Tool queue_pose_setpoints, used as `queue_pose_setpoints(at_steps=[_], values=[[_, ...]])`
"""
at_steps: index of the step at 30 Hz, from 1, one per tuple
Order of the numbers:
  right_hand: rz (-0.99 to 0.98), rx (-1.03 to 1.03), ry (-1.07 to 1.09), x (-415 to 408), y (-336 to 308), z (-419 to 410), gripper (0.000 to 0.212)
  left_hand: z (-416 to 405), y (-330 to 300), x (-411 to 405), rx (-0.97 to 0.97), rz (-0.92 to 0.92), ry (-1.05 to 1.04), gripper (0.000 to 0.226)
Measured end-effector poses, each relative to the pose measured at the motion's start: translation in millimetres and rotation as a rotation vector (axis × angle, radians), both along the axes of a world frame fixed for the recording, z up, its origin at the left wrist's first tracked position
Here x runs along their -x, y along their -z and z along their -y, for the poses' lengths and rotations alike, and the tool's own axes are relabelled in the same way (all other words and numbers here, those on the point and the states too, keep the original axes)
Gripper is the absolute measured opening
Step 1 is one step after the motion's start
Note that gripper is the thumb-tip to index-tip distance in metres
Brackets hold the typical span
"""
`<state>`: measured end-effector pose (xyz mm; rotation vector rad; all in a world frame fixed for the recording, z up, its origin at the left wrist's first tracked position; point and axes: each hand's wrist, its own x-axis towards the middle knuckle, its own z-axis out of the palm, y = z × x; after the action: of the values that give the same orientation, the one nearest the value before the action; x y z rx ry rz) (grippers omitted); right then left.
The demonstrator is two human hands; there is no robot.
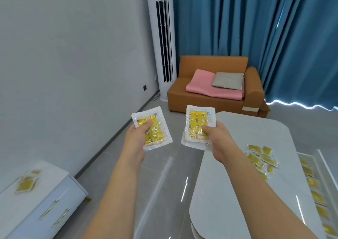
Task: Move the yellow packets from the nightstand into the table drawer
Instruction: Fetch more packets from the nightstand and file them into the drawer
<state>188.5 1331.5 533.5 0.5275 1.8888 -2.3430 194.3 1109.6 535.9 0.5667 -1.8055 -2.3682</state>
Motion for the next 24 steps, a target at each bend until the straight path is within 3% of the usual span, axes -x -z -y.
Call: queue_pose_setpoints(at_steps=[3,15,24], values=[[0.001,0.017,-0.008,-12,1,-53,0.024,-57,1,-12,-0.006,0.013,0.017,0.022],[0.016,0.001,-0.044,-43,15,-271,0.029,-271,10,-57,-0.016,0.028,-0.036,0.004],[0.014,0.017,-0.013,-48,23,-404,0.029,-403,16,-52,-0.042,0.052,-0.016,0.011]])
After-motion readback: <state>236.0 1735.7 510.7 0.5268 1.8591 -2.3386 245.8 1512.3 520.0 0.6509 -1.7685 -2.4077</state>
